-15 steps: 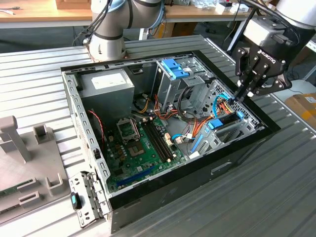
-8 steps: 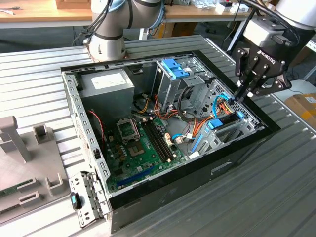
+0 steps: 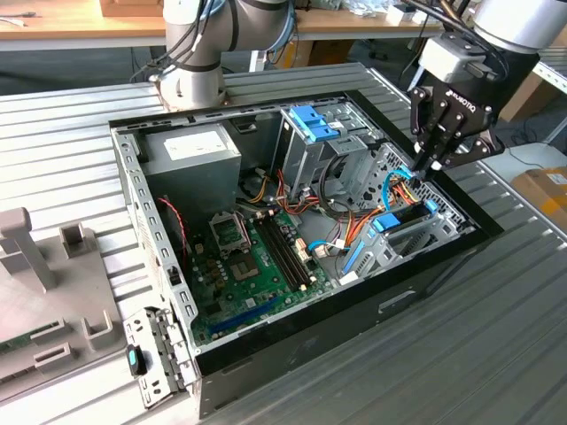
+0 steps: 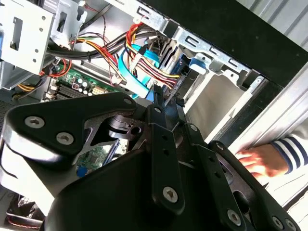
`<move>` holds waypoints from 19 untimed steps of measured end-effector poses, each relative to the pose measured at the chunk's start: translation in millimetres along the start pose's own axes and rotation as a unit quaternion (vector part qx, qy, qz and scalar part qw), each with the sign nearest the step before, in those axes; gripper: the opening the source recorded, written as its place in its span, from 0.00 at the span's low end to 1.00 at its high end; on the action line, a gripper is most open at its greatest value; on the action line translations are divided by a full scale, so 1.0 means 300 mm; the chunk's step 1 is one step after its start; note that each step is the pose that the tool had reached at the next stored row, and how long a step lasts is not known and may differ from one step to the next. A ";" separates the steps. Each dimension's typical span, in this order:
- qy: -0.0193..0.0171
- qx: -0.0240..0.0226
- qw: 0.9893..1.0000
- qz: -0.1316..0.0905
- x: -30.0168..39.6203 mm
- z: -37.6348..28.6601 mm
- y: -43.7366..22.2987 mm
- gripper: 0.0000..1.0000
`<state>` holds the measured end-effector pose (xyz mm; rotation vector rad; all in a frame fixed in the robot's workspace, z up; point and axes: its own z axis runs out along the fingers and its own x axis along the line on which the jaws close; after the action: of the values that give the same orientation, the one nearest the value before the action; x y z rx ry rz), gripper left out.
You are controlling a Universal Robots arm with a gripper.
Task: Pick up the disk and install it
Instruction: 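Insert the first disk wire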
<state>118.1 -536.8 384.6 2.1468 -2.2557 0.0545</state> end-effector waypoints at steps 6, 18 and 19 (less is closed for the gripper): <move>0.000 0.000 1.000 0.000 0.001 0.021 0.000 0.24; 0.000 0.000 1.000 0.000 0.003 0.029 0.000 0.16; 0.000 0.000 1.000 0.000 0.003 0.029 0.000 0.16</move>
<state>118.1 -538.0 375.9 2.1467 -2.2554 0.0548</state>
